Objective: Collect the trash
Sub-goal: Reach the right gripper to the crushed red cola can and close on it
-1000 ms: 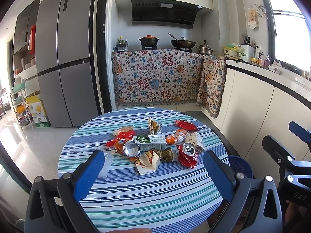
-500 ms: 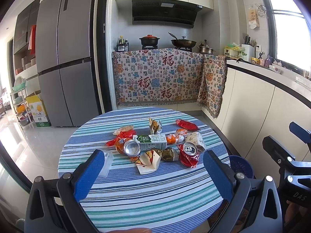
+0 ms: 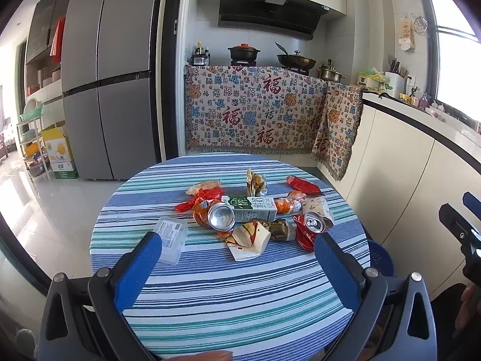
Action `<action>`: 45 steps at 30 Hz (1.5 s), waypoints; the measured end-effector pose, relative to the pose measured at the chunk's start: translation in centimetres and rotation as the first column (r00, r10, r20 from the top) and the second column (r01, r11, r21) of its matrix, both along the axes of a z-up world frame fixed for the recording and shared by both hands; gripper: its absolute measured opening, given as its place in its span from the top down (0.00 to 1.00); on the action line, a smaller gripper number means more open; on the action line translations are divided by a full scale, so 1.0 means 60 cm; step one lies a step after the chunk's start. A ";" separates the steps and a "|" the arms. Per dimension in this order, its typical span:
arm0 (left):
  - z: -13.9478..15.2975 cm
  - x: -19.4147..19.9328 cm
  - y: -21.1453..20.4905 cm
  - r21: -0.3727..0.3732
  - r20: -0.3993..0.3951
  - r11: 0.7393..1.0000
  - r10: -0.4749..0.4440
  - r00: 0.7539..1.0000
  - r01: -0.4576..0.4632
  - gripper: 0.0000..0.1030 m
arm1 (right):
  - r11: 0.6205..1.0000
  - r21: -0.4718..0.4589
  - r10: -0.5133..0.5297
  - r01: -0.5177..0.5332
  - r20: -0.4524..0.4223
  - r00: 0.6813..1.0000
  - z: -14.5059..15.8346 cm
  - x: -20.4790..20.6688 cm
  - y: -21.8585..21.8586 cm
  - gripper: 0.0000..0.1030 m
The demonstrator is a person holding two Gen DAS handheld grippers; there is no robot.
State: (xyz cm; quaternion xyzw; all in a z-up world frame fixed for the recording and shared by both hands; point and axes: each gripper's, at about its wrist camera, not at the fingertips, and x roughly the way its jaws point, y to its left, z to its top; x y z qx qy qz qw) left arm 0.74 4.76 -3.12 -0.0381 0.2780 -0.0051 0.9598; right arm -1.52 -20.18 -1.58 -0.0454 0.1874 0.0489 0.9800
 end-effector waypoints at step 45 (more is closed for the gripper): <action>-0.276 0.227 -0.019 0.082 -0.382 0.996 -0.011 0.924 0.046 0.00 | 0.976 0.066 0.211 -0.206 -0.510 0.834 -0.319 0.319 0.068 0.16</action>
